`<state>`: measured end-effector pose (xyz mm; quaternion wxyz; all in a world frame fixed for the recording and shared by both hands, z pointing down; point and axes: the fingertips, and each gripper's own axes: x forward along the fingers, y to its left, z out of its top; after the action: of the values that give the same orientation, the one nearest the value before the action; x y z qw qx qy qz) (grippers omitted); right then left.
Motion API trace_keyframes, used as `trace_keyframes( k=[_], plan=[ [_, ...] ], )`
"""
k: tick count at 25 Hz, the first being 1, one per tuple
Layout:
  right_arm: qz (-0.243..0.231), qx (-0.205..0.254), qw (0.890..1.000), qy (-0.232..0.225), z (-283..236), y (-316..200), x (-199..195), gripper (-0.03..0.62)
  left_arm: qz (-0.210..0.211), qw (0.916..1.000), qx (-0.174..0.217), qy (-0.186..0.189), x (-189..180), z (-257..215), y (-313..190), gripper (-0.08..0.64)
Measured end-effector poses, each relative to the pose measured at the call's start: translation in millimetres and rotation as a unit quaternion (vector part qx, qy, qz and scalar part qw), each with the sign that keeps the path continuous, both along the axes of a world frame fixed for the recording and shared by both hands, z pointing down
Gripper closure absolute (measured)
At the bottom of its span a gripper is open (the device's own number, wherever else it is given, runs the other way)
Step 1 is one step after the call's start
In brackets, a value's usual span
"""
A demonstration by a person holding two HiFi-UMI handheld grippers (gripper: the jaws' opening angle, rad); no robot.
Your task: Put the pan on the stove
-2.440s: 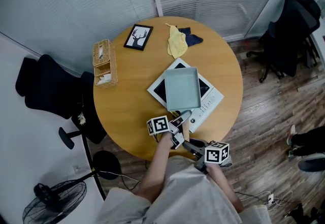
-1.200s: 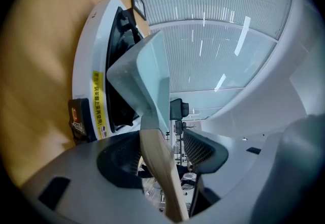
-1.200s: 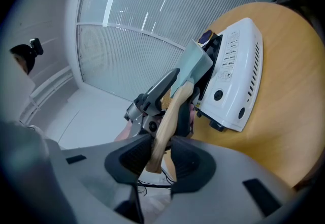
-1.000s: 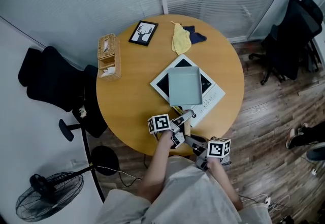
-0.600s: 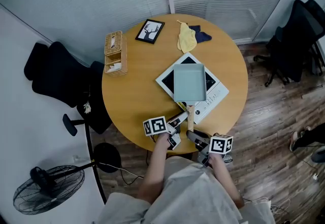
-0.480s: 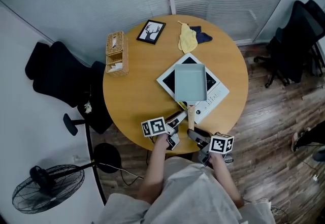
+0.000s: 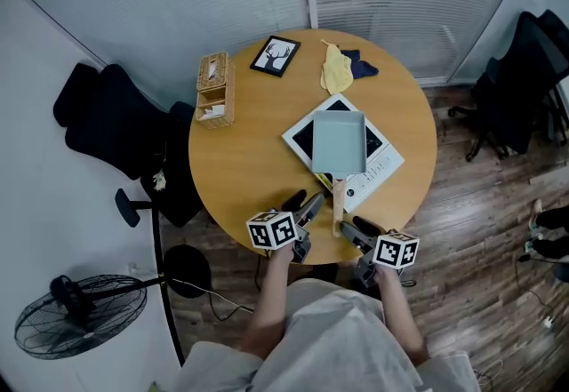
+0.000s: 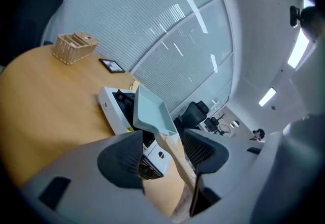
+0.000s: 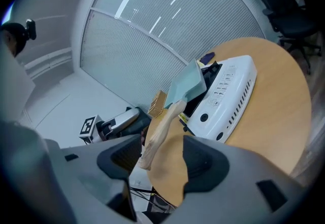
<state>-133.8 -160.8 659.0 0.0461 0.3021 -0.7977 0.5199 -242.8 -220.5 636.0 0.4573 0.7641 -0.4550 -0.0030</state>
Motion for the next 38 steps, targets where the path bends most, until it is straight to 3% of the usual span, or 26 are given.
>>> trace_keyframes(
  k=[5, 11, 15, 25, 31, 33, 35, 38],
  plan=[
    [0.023, 0.068, 0.997, 0.014, -24.1, -15.0, 17.4, 0.333, 0.008, 0.9996, 0.006, -0.027, 3.9, -9.0, 18.7, 0.301],
    [0.009, 0.151, 0.986, 0.074, -50.1, -20.1, 39.7, 0.339, -0.024, 0.9957, 0.046, -0.077, 2.4, -23.1, 36.3, 0.301],
    [0.0, 0.178, 0.979, 0.095, -62.9, -10.4, 54.0, 0.344, -0.04, 0.9925, 0.066, -0.094, 7.5, -34.9, 51.9, 0.301],
    [-0.022, 0.222, 0.965, 0.134, -71.6, 14.3, 78.5, 0.352, -0.008, 0.9768, 0.1, -0.189, 45.8, -55.6, 85.4, 0.301],
    [-0.014, 0.232, 0.963, 0.138, -68.8, 28.8, 88.9, 0.388, -0.027, 0.9748, 0.11, -0.193, 53.4, -60.9, 105.2, 0.304],
    [-0.006, 0.231, 0.963, 0.14, -65.6, 34.7, 92.7, 0.409, -0.03, 0.9784, 0.109, -0.173, 57.3, -60.3, 112.9, 0.381],
    [0.0, 0.229, 0.963, 0.144, -61.3, 43.5, 95.0, 0.44, -0.037, 0.9804, 0.109, -0.16, 60.2, -58.9, 120.3, 0.408],
    [0.0, 0.23, 0.962, 0.15, -55.6, 56.3, 99.2, 0.469, -0.046, 0.9768, 0.114, -0.176, 62.5, -56.2, 128.8, 0.454]
  ],
)
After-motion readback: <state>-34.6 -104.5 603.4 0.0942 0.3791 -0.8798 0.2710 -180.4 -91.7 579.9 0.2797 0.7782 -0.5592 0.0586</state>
